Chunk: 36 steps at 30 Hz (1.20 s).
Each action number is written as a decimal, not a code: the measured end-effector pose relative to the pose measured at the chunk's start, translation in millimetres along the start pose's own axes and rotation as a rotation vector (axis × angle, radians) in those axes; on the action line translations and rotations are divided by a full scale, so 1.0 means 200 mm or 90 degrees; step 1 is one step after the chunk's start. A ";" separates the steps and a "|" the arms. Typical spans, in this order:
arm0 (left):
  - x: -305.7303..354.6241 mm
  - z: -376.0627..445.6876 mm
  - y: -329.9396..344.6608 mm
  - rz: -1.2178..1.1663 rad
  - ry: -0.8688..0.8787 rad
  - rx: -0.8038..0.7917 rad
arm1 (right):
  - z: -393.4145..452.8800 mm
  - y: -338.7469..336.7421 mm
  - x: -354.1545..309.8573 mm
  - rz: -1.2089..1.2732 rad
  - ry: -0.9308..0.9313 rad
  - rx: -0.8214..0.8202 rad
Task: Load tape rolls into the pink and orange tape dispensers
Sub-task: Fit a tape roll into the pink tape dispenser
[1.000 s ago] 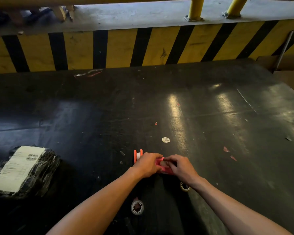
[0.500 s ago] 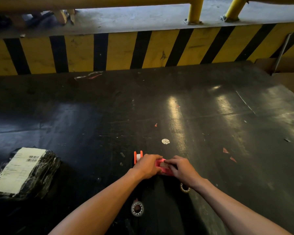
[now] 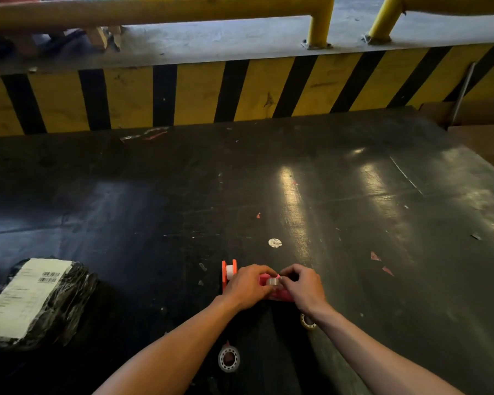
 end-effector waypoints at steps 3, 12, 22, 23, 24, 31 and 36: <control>0.00 0.00 0.00 -0.003 -0.005 0.009 | 0.01 0.00 0.02 0.038 0.018 0.015; -0.03 0.02 0.00 -0.008 -0.005 0.013 | -0.02 -0.14 0.22 0.156 0.115 0.035; -0.03 0.02 0.02 -0.040 -0.019 0.009 | -0.04 -0.16 0.34 0.134 0.137 0.035; -0.03 0.02 0.02 -0.049 -0.021 0.011 | -0.04 -0.15 0.35 0.128 0.146 0.037; -0.04 0.02 0.02 -0.058 -0.022 0.015 | -0.04 -0.14 0.36 0.123 0.157 0.037; -0.05 0.01 0.02 -0.086 -0.034 0.028 | 0.00 -0.09 0.32 0.054 0.195 -0.009; -0.05 0.01 0.03 -0.085 -0.033 0.038 | 0.02 -0.09 0.29 0.002 0.197 -0.015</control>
Point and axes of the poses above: each hand's wrist, its own z-axis towards the middle knuckle, its own y-axis out of the palm, x = y × z, the point moved 7 cm from there along z, towards the middle knuckle, and after that the axes turned 11 degrees about -x, right-handed, at the moved point
